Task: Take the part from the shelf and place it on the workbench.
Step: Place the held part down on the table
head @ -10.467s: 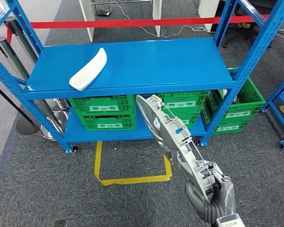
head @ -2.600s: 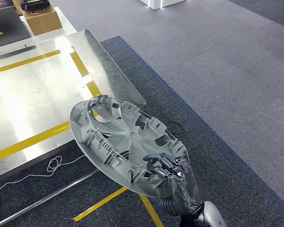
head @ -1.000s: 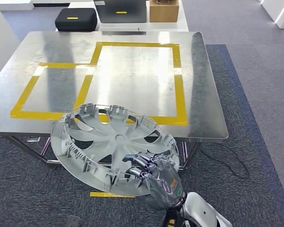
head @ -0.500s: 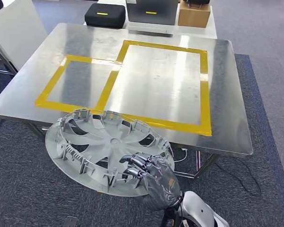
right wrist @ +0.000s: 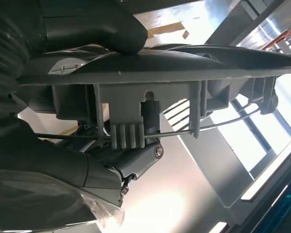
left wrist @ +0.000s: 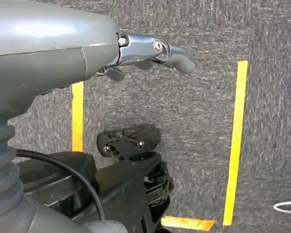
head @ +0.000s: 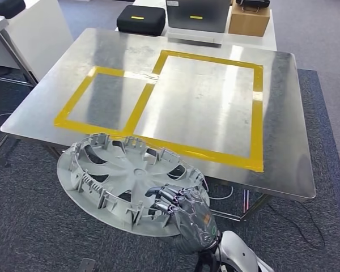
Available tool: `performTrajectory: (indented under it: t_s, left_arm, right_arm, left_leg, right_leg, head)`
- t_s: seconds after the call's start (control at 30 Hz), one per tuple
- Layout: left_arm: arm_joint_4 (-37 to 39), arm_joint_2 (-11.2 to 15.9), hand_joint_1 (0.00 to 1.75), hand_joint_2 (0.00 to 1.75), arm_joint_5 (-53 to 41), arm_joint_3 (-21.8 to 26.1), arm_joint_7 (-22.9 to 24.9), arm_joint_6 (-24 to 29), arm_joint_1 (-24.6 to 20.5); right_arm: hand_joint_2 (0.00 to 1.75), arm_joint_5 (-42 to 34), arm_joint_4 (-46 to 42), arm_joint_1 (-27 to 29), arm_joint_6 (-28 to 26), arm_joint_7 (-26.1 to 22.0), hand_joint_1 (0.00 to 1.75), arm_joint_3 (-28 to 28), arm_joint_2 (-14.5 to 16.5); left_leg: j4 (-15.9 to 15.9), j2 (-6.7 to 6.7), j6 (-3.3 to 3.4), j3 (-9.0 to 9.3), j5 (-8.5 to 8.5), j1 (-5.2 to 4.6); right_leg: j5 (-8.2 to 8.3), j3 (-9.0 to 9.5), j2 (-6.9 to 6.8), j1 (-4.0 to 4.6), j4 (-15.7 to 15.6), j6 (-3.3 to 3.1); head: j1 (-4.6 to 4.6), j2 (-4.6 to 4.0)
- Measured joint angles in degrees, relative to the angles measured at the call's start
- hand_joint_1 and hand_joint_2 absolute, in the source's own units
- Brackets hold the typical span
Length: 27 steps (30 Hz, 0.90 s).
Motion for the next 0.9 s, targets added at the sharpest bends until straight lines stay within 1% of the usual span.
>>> performTrajectory:
  t_s: [0.03,0.07,0.1,0.13,0.17,0.2,0.23,0.27,0.3,0.33,0.37,0.43,0.5,0.53,0.57,0.63,0.67,0.7,0.73,0.77,0.8,0.83,0.87,0.9]
  left_arm:
    - [0.0,0.0,0.0,1.75,0.0,0.0,0.0,0.0,0.0]
    - [0.0,0.0,0.0,1.75,0.0,0.0,0.0,0.0,0.0]
    - [0.0,0.0,0.0,1.75,0.0,0.0,0.0,0.0,0.0]
    - [0.0,0.0,0.0,1.75,0.0,0.0,0.0,0.0,0.0]
    - [0.0,0.0,0.0,1.75,0.0,0.0,0.0,0.0,0.1]
    - [0.0,0.1,0.0,1.75,0.0,0.0,0.0,0.0,0.2]
    - [0.0,0.1,0.0,1.75,0.0,0.0,0.0,0.0,0.2]
    - [0.0,0.1,0.0,1.75,0.0,0.0,0.0,0.0,0.3]
    - [0.0,0.1,0.0,1.75,0.0,0.0,-0.1,0.0,0.3]
    - [0.0,0.0,0.0,1.75,-0.1,0.0,-0.1,0.0,0.2]
    - [0.0,0.0,0.0,1.75,-0.1,0.0,-0.1,0.0,0.2]
    - [0.0,0.1,0.0,1.75,-0.1,0.0,-0.2,0.0,0.2]
    - [0.0,0.0,0.0,1.75,-0.1,0.0,-0.2,0.0,0.4]
    - [0.0,0.0,0.0,1.75,-0.1,0.0,-0.2,0.0,0.4]
    - [0.0,0.0,0.0,1.75,-0.2,0.1,-0.2,0.0,0.4]
    - [0.0,0.0,0.0,1.75,-0.3,0.1,-0.2,0.0,0.3]
    - [0.0,0.0,0.0,1.75,-0.3,0.1,-0.2,0.0,0.4]
    - [0.0,0.0,0.0,1.75,-0.4,0.1,-0.2,0.0,0.4]
    - [0.0,0.0,0.0,1.75,-0.5,0.1,-0.2,0.0,0.5]
    - [0.0,0.0,0.0,1.75,-0.6,0.1,-0.2,0.0,0.5]
    - [0.0,0.0,0.0,1.75,-0.6,0.1,-0.2,0.0,0.5]
    - [0.0,0.0,0.0,1.75,-0.6,0.1,-0.2,0.0,0.5]
    - [0.0,0.0,0.0,1.75,-0.6,0.1,-0.2,0.0,0.4]
    - [0.0,0.0,0.0,1.75,-0.6,0.1,-0.2,0.0,0.4]
  right_arm:
    - [1.75,0.0,0.0,0.1,0.0,0.0,1.75,0.0,0.0]
    - [1.75,-0.1,0.0,0.2,0.0,0.1,1.75,-0.1,0.1]
    - [1.75,-0.3,0.0,0.3,0.0,0.2,1.75,-0.1,0.1]
    - [1.75,-0.5,0.0,0.6,0.0,0.3,1.75,-0.2,0.2]
    - [1.75,-0.6,0.0,0.9,0.0,0.4,1.75,-0.4,0.2]
    - [1.75,-0.8,0.0,1.3,-0.1,0.5,1.75,-0.6,0.3]
    - [1.75,-0.9,0.0,1.7,-0.1,0.6,1.75,-0.8,0.4]
    - [1.75,-1.0,0.0,2.1,-0.2,0.7,1.75,-1.1,0.4]
    - [1.75,-1.1,-0.1,2.5,-0.3,0.7,1.75,-1.4,0.5]
    - [1.75,-1.2,-0.2,2.9,-0.5,0.7,1.75,-1.6,0.6]
    - [1.75,-1.3,-0.4,3.2,-0.7,0.7,1.75,-2.0,0.7]
    - [1.75,-1.5,-0.7,3.7,-1.2,0.8,1.75,-2.6,0.9]
    - [1.75,-1.6,-1.1,4.2,-1.5,0.8,1.75,-3.3,1.0]
    - [1.75,-1.7,-1.3,4.4,-1.7,0.8,1.75,-3.5,1.0]
    - [1.75,-1.7,-1.4,4.6,-1.8,0.8,1.75,-3.8,1.0]
    - [1.75,-1.8,-1.5,5.1,-2.1,0.8,1.75,-4.4,1.0]
    - [1.75,-1.9,-1.6,5.5,-2.2,0.8,1.75,-4.7,1.0]
    - [1.75,-2.1,-1.6,5.9,-2.4,0.8,1.75,-5.1,1.1]
    - [1.75,-2.4,-1.6,6.3,-2.5,0.8,1.75,-5.4,1.1]
    - [1.75,-2.6,-1.6,6.6,-2.5,0.7,1.75,-5.7,1.2]
    - [1.75,-2.8,-1.6,6.8,-2.5,0.7,1.75,-6.0,1.3]
    - [1.75,-3.0,-1.7,7.0,-2.5,0.6,1.75,-6.1,1.4]
    - [1.75,-3.0,-1.8,7.1,-2.6,0.6,1.75,-6.2,1.5]
    - [1.75,-3.0,-1.9,7.2,-2.6,0.6,1.75,-6.4,1.6]
  left_leg:
    - [1.7,0.22,-0.37,-0.7,-0.99,0.06]
    - [4.5,0.49,-0.73,-1.98,-2.39,0.24]
    - [8.1,0.71,-1.06,-3.74,-4.01,0.44]
    - [11.6,0.83,-1.32,-5.52,-5.24,0.67]
    - [14.0,0.91,-1.52,-6.76,-5.64,0.87]
    - [14.4,0.95,-1.63,-7.11,-4.96,1.04]
    - [12.4,0.99,-1.67,-6.32,-3.19,1.16]
    - [8.8,1.08,-1.63,-4.7,-0.9,1.24]
    - [5.3,1.2,-1.53,-2.98,0.72,1.22]
    - [2.1,1.29,-1.34,-1.48,1.55,1.13]
    - [0.3,1.36,-1.12,-0.67,1.62,1.02]
    - [-0.6,1.32,-0.53,-0.37,0.86,0.82]
    - [-0.9,1.25,0.17,-0.02,0.78,0.95]
    - [-1.1,1.22,0.53,0.26,0.71,1.04]
    - [-1.2,1.2,0.88,0.56,0.59,1.1]
    - [-1.3,1.17,1.36,0.9,0.17,0.97]
    - [-1.2,1.13,1.49,1.16,-0.08,0.88]
    - [-1.2,1.05,1.54,1.54,-0.38,0.8]
    - [-1.2,0.94,1.53,2.03,-0.72,0.74]
    - [-1.2,0.84,1.46,2.6,-1.09,0.71]
    - [-1.2,0.77,1.33,3.07,-1.46,0.68]
    - [-1.2,0.71,1.12,3.34,-1.78,0.6]
    - [-1.1,0.69,0.87,3.42,-1.98,0.55]
    - [-1.1,0.68,0.61,3.36,-2.09,0.53]
  right_leg:
    - [0.02,0.31,-0.16,-0.17,-0.2,-0.26]
    - [-0.06,0.59,-0.33,-0.24,-0.3,-0.47]
    - [-0.22,0.79,-0.45,-0.26,-0.4,-0.63]
    - [-0.38,0.96,-0.54,-0.26,-0.4,-0.7]
    - [-0.56,1.17,-0.58,-0.27,-0.4,-0.71]
    - [-0.75,1.41,-0.6,-0.29,-0.4,-0.63]
    - [-0.98,1.75,-0.59,-0.33,-0.4,-0.51]
    - [-1.27,2.16,-0.59,-0.36,-0.4,-0.33]
    - [-1.6,2.32,-0.61,-0.31,-0.4,-0.05]
    - [-1.92,2.51,-0.6,-0.23,-0.3,0.3]
    - [-2.13,2.57,-0.61,-0.16,-0.3,0.67]
    - [-2.3,2.71,-0.66,-0.13,-0.5,1.39]
    - [-2.93,2.45,-0.66,-0.29,-0.1,1.97]
    - [-3.8,1.67,-0.59,-0.31,1.4,2.18]
    - [-5.09,0.11,-0.49,-0.34,4.2,2.33]
    - [-7.62,-4.46,-0.37,-0.31,12.0,2.45]
    - [-7.96,-6.56,-0.36,-0.31,15.0,2.48]
    - [-7.14,-7.74,-0.35,-0.3,15.9,2.46]
    - [-5.25,-7.85,-0.34,-0.29,14.7,2.37]
    - [-2.57,-6.85,-0.34,-0.29,11.5,2.2]
    - [-0.36,-5.4,-0.28,-0.25,7.7,1.98]
    - [1.06,-3.87,-0.23,-0.16,4.3,1.74]
    - [1.64,-2.84,-0.18,-0.06,2.1,1.5]
    - [1.39,-2.35,-0.1,0.06,1.3,1.28]
  head:
    - [-0.14,0.0]
    - [-0.28,0.0]
    - [-0.42,0.0]
    - [-0.41,0.0]
    - [-0.41,0.0]
    - [-0.41,0.0]
    - [-0.42,0.0]
    - [-0.42,0.0]
    - [-0.43,0.0]
    - [-0.44,0.0]
    - [-0.41,0.0]
    - [-0.35,0.0]
    - [-0.25,0.0]
    - [-0.1,0.0]
    - [0.04,0.0]
    - [0.31,0.0]
    - [0.35,0.0]
    - [0.39,0.0]
    - [0.44,0.0]
    - [0.49,0.0]
    - [0.51,0.0]
    - [0.54,0.0]
    - [0.51,0.0]
    - [0.47,0.0]
